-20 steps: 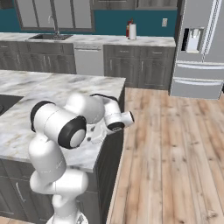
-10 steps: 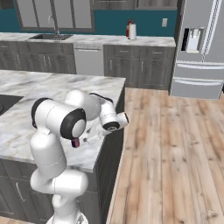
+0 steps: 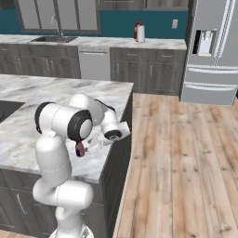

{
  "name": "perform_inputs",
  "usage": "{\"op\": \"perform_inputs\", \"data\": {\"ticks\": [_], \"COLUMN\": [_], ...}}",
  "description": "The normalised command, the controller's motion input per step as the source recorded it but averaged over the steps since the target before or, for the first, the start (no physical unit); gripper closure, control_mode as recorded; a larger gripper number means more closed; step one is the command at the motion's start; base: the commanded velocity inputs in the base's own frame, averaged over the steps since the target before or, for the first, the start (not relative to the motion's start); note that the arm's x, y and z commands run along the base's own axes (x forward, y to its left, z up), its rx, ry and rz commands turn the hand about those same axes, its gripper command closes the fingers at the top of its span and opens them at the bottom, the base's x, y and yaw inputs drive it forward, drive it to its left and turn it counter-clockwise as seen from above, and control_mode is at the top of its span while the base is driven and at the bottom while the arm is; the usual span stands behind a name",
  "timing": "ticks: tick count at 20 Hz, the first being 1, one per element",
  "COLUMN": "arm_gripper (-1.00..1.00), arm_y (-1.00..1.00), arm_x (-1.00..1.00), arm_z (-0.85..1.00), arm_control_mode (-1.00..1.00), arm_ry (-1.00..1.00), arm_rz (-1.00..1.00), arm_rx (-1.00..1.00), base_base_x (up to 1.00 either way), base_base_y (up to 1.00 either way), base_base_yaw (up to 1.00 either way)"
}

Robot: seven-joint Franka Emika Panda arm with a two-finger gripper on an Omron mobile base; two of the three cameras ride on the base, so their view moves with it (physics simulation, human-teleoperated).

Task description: Pick the juice from the counter and place it in the open cabinet.

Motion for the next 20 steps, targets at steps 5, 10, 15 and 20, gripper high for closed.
{"op": "perform_inputs", "data": {"ticks": [5,10,15,20], "arm_gripper": [-1.00,-1.00,-1.00,-1.00], "arm_y": [0.23,0.10,0.00,0.00], "arm_x": [0.11,0.04,-0.01,-0.18], "arm_z": [-0.12,-0.03,-0.01,-0.08], "arm_control_mode": [-1.00,-1.00,-1.00,-1.00], "arm_ry": [0.02,0.03,0.04,0.05], "arm_rz": [0.00,0.00,0.04,0.06], "arm_rx": [0.00,0.00,0.01,0.01], "base_base_x": [0.00,0.00,0.00,0.00], "base_base_y": [0.00,0.00,0.00,0.00], "base_base_yaw": [0.00,0.00,0.00,0.00]}}
